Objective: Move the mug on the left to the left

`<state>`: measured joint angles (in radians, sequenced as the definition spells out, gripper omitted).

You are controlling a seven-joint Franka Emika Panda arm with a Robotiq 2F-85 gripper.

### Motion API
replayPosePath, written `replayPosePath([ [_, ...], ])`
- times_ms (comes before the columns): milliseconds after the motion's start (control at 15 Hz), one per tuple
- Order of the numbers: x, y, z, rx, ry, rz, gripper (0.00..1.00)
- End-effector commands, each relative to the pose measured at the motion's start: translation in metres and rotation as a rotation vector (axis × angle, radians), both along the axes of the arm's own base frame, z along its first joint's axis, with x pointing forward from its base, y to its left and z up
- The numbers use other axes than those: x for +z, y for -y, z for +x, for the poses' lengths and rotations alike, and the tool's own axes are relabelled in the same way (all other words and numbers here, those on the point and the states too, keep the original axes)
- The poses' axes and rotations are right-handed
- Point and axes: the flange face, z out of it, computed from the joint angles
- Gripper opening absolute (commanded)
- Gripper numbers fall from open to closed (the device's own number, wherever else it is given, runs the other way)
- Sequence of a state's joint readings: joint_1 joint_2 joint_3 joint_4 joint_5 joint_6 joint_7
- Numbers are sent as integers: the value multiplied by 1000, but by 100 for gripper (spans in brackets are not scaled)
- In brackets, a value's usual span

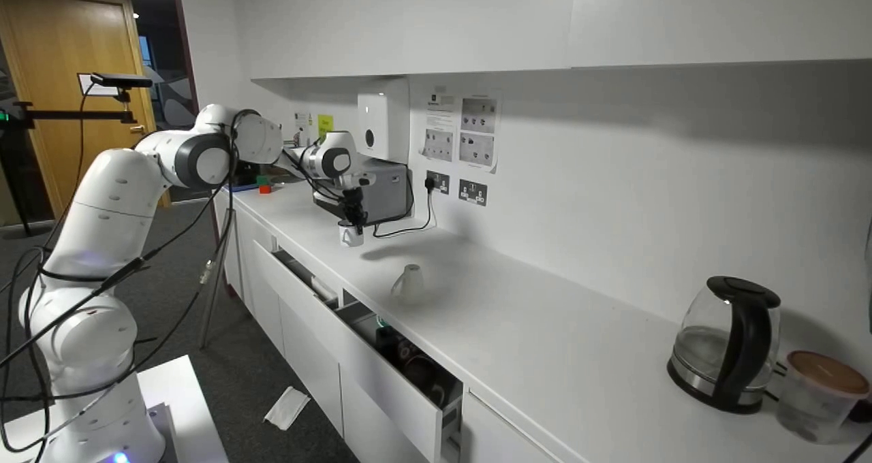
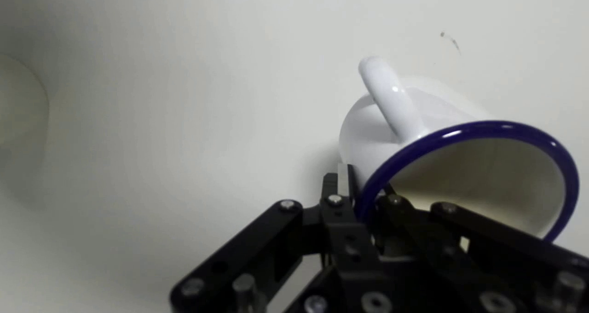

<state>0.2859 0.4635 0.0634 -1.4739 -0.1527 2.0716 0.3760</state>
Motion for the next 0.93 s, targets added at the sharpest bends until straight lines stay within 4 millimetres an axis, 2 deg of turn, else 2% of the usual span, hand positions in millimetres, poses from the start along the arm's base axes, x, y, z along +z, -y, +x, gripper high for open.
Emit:
replayPosePath([
  [0, 8, 3, 13, 29, -6, 43, 2],
  [533, 8, 18, 32, 60, 21, 101, 2],
  [867, -2, 27, 41, 76, 12, 114, 2],
])
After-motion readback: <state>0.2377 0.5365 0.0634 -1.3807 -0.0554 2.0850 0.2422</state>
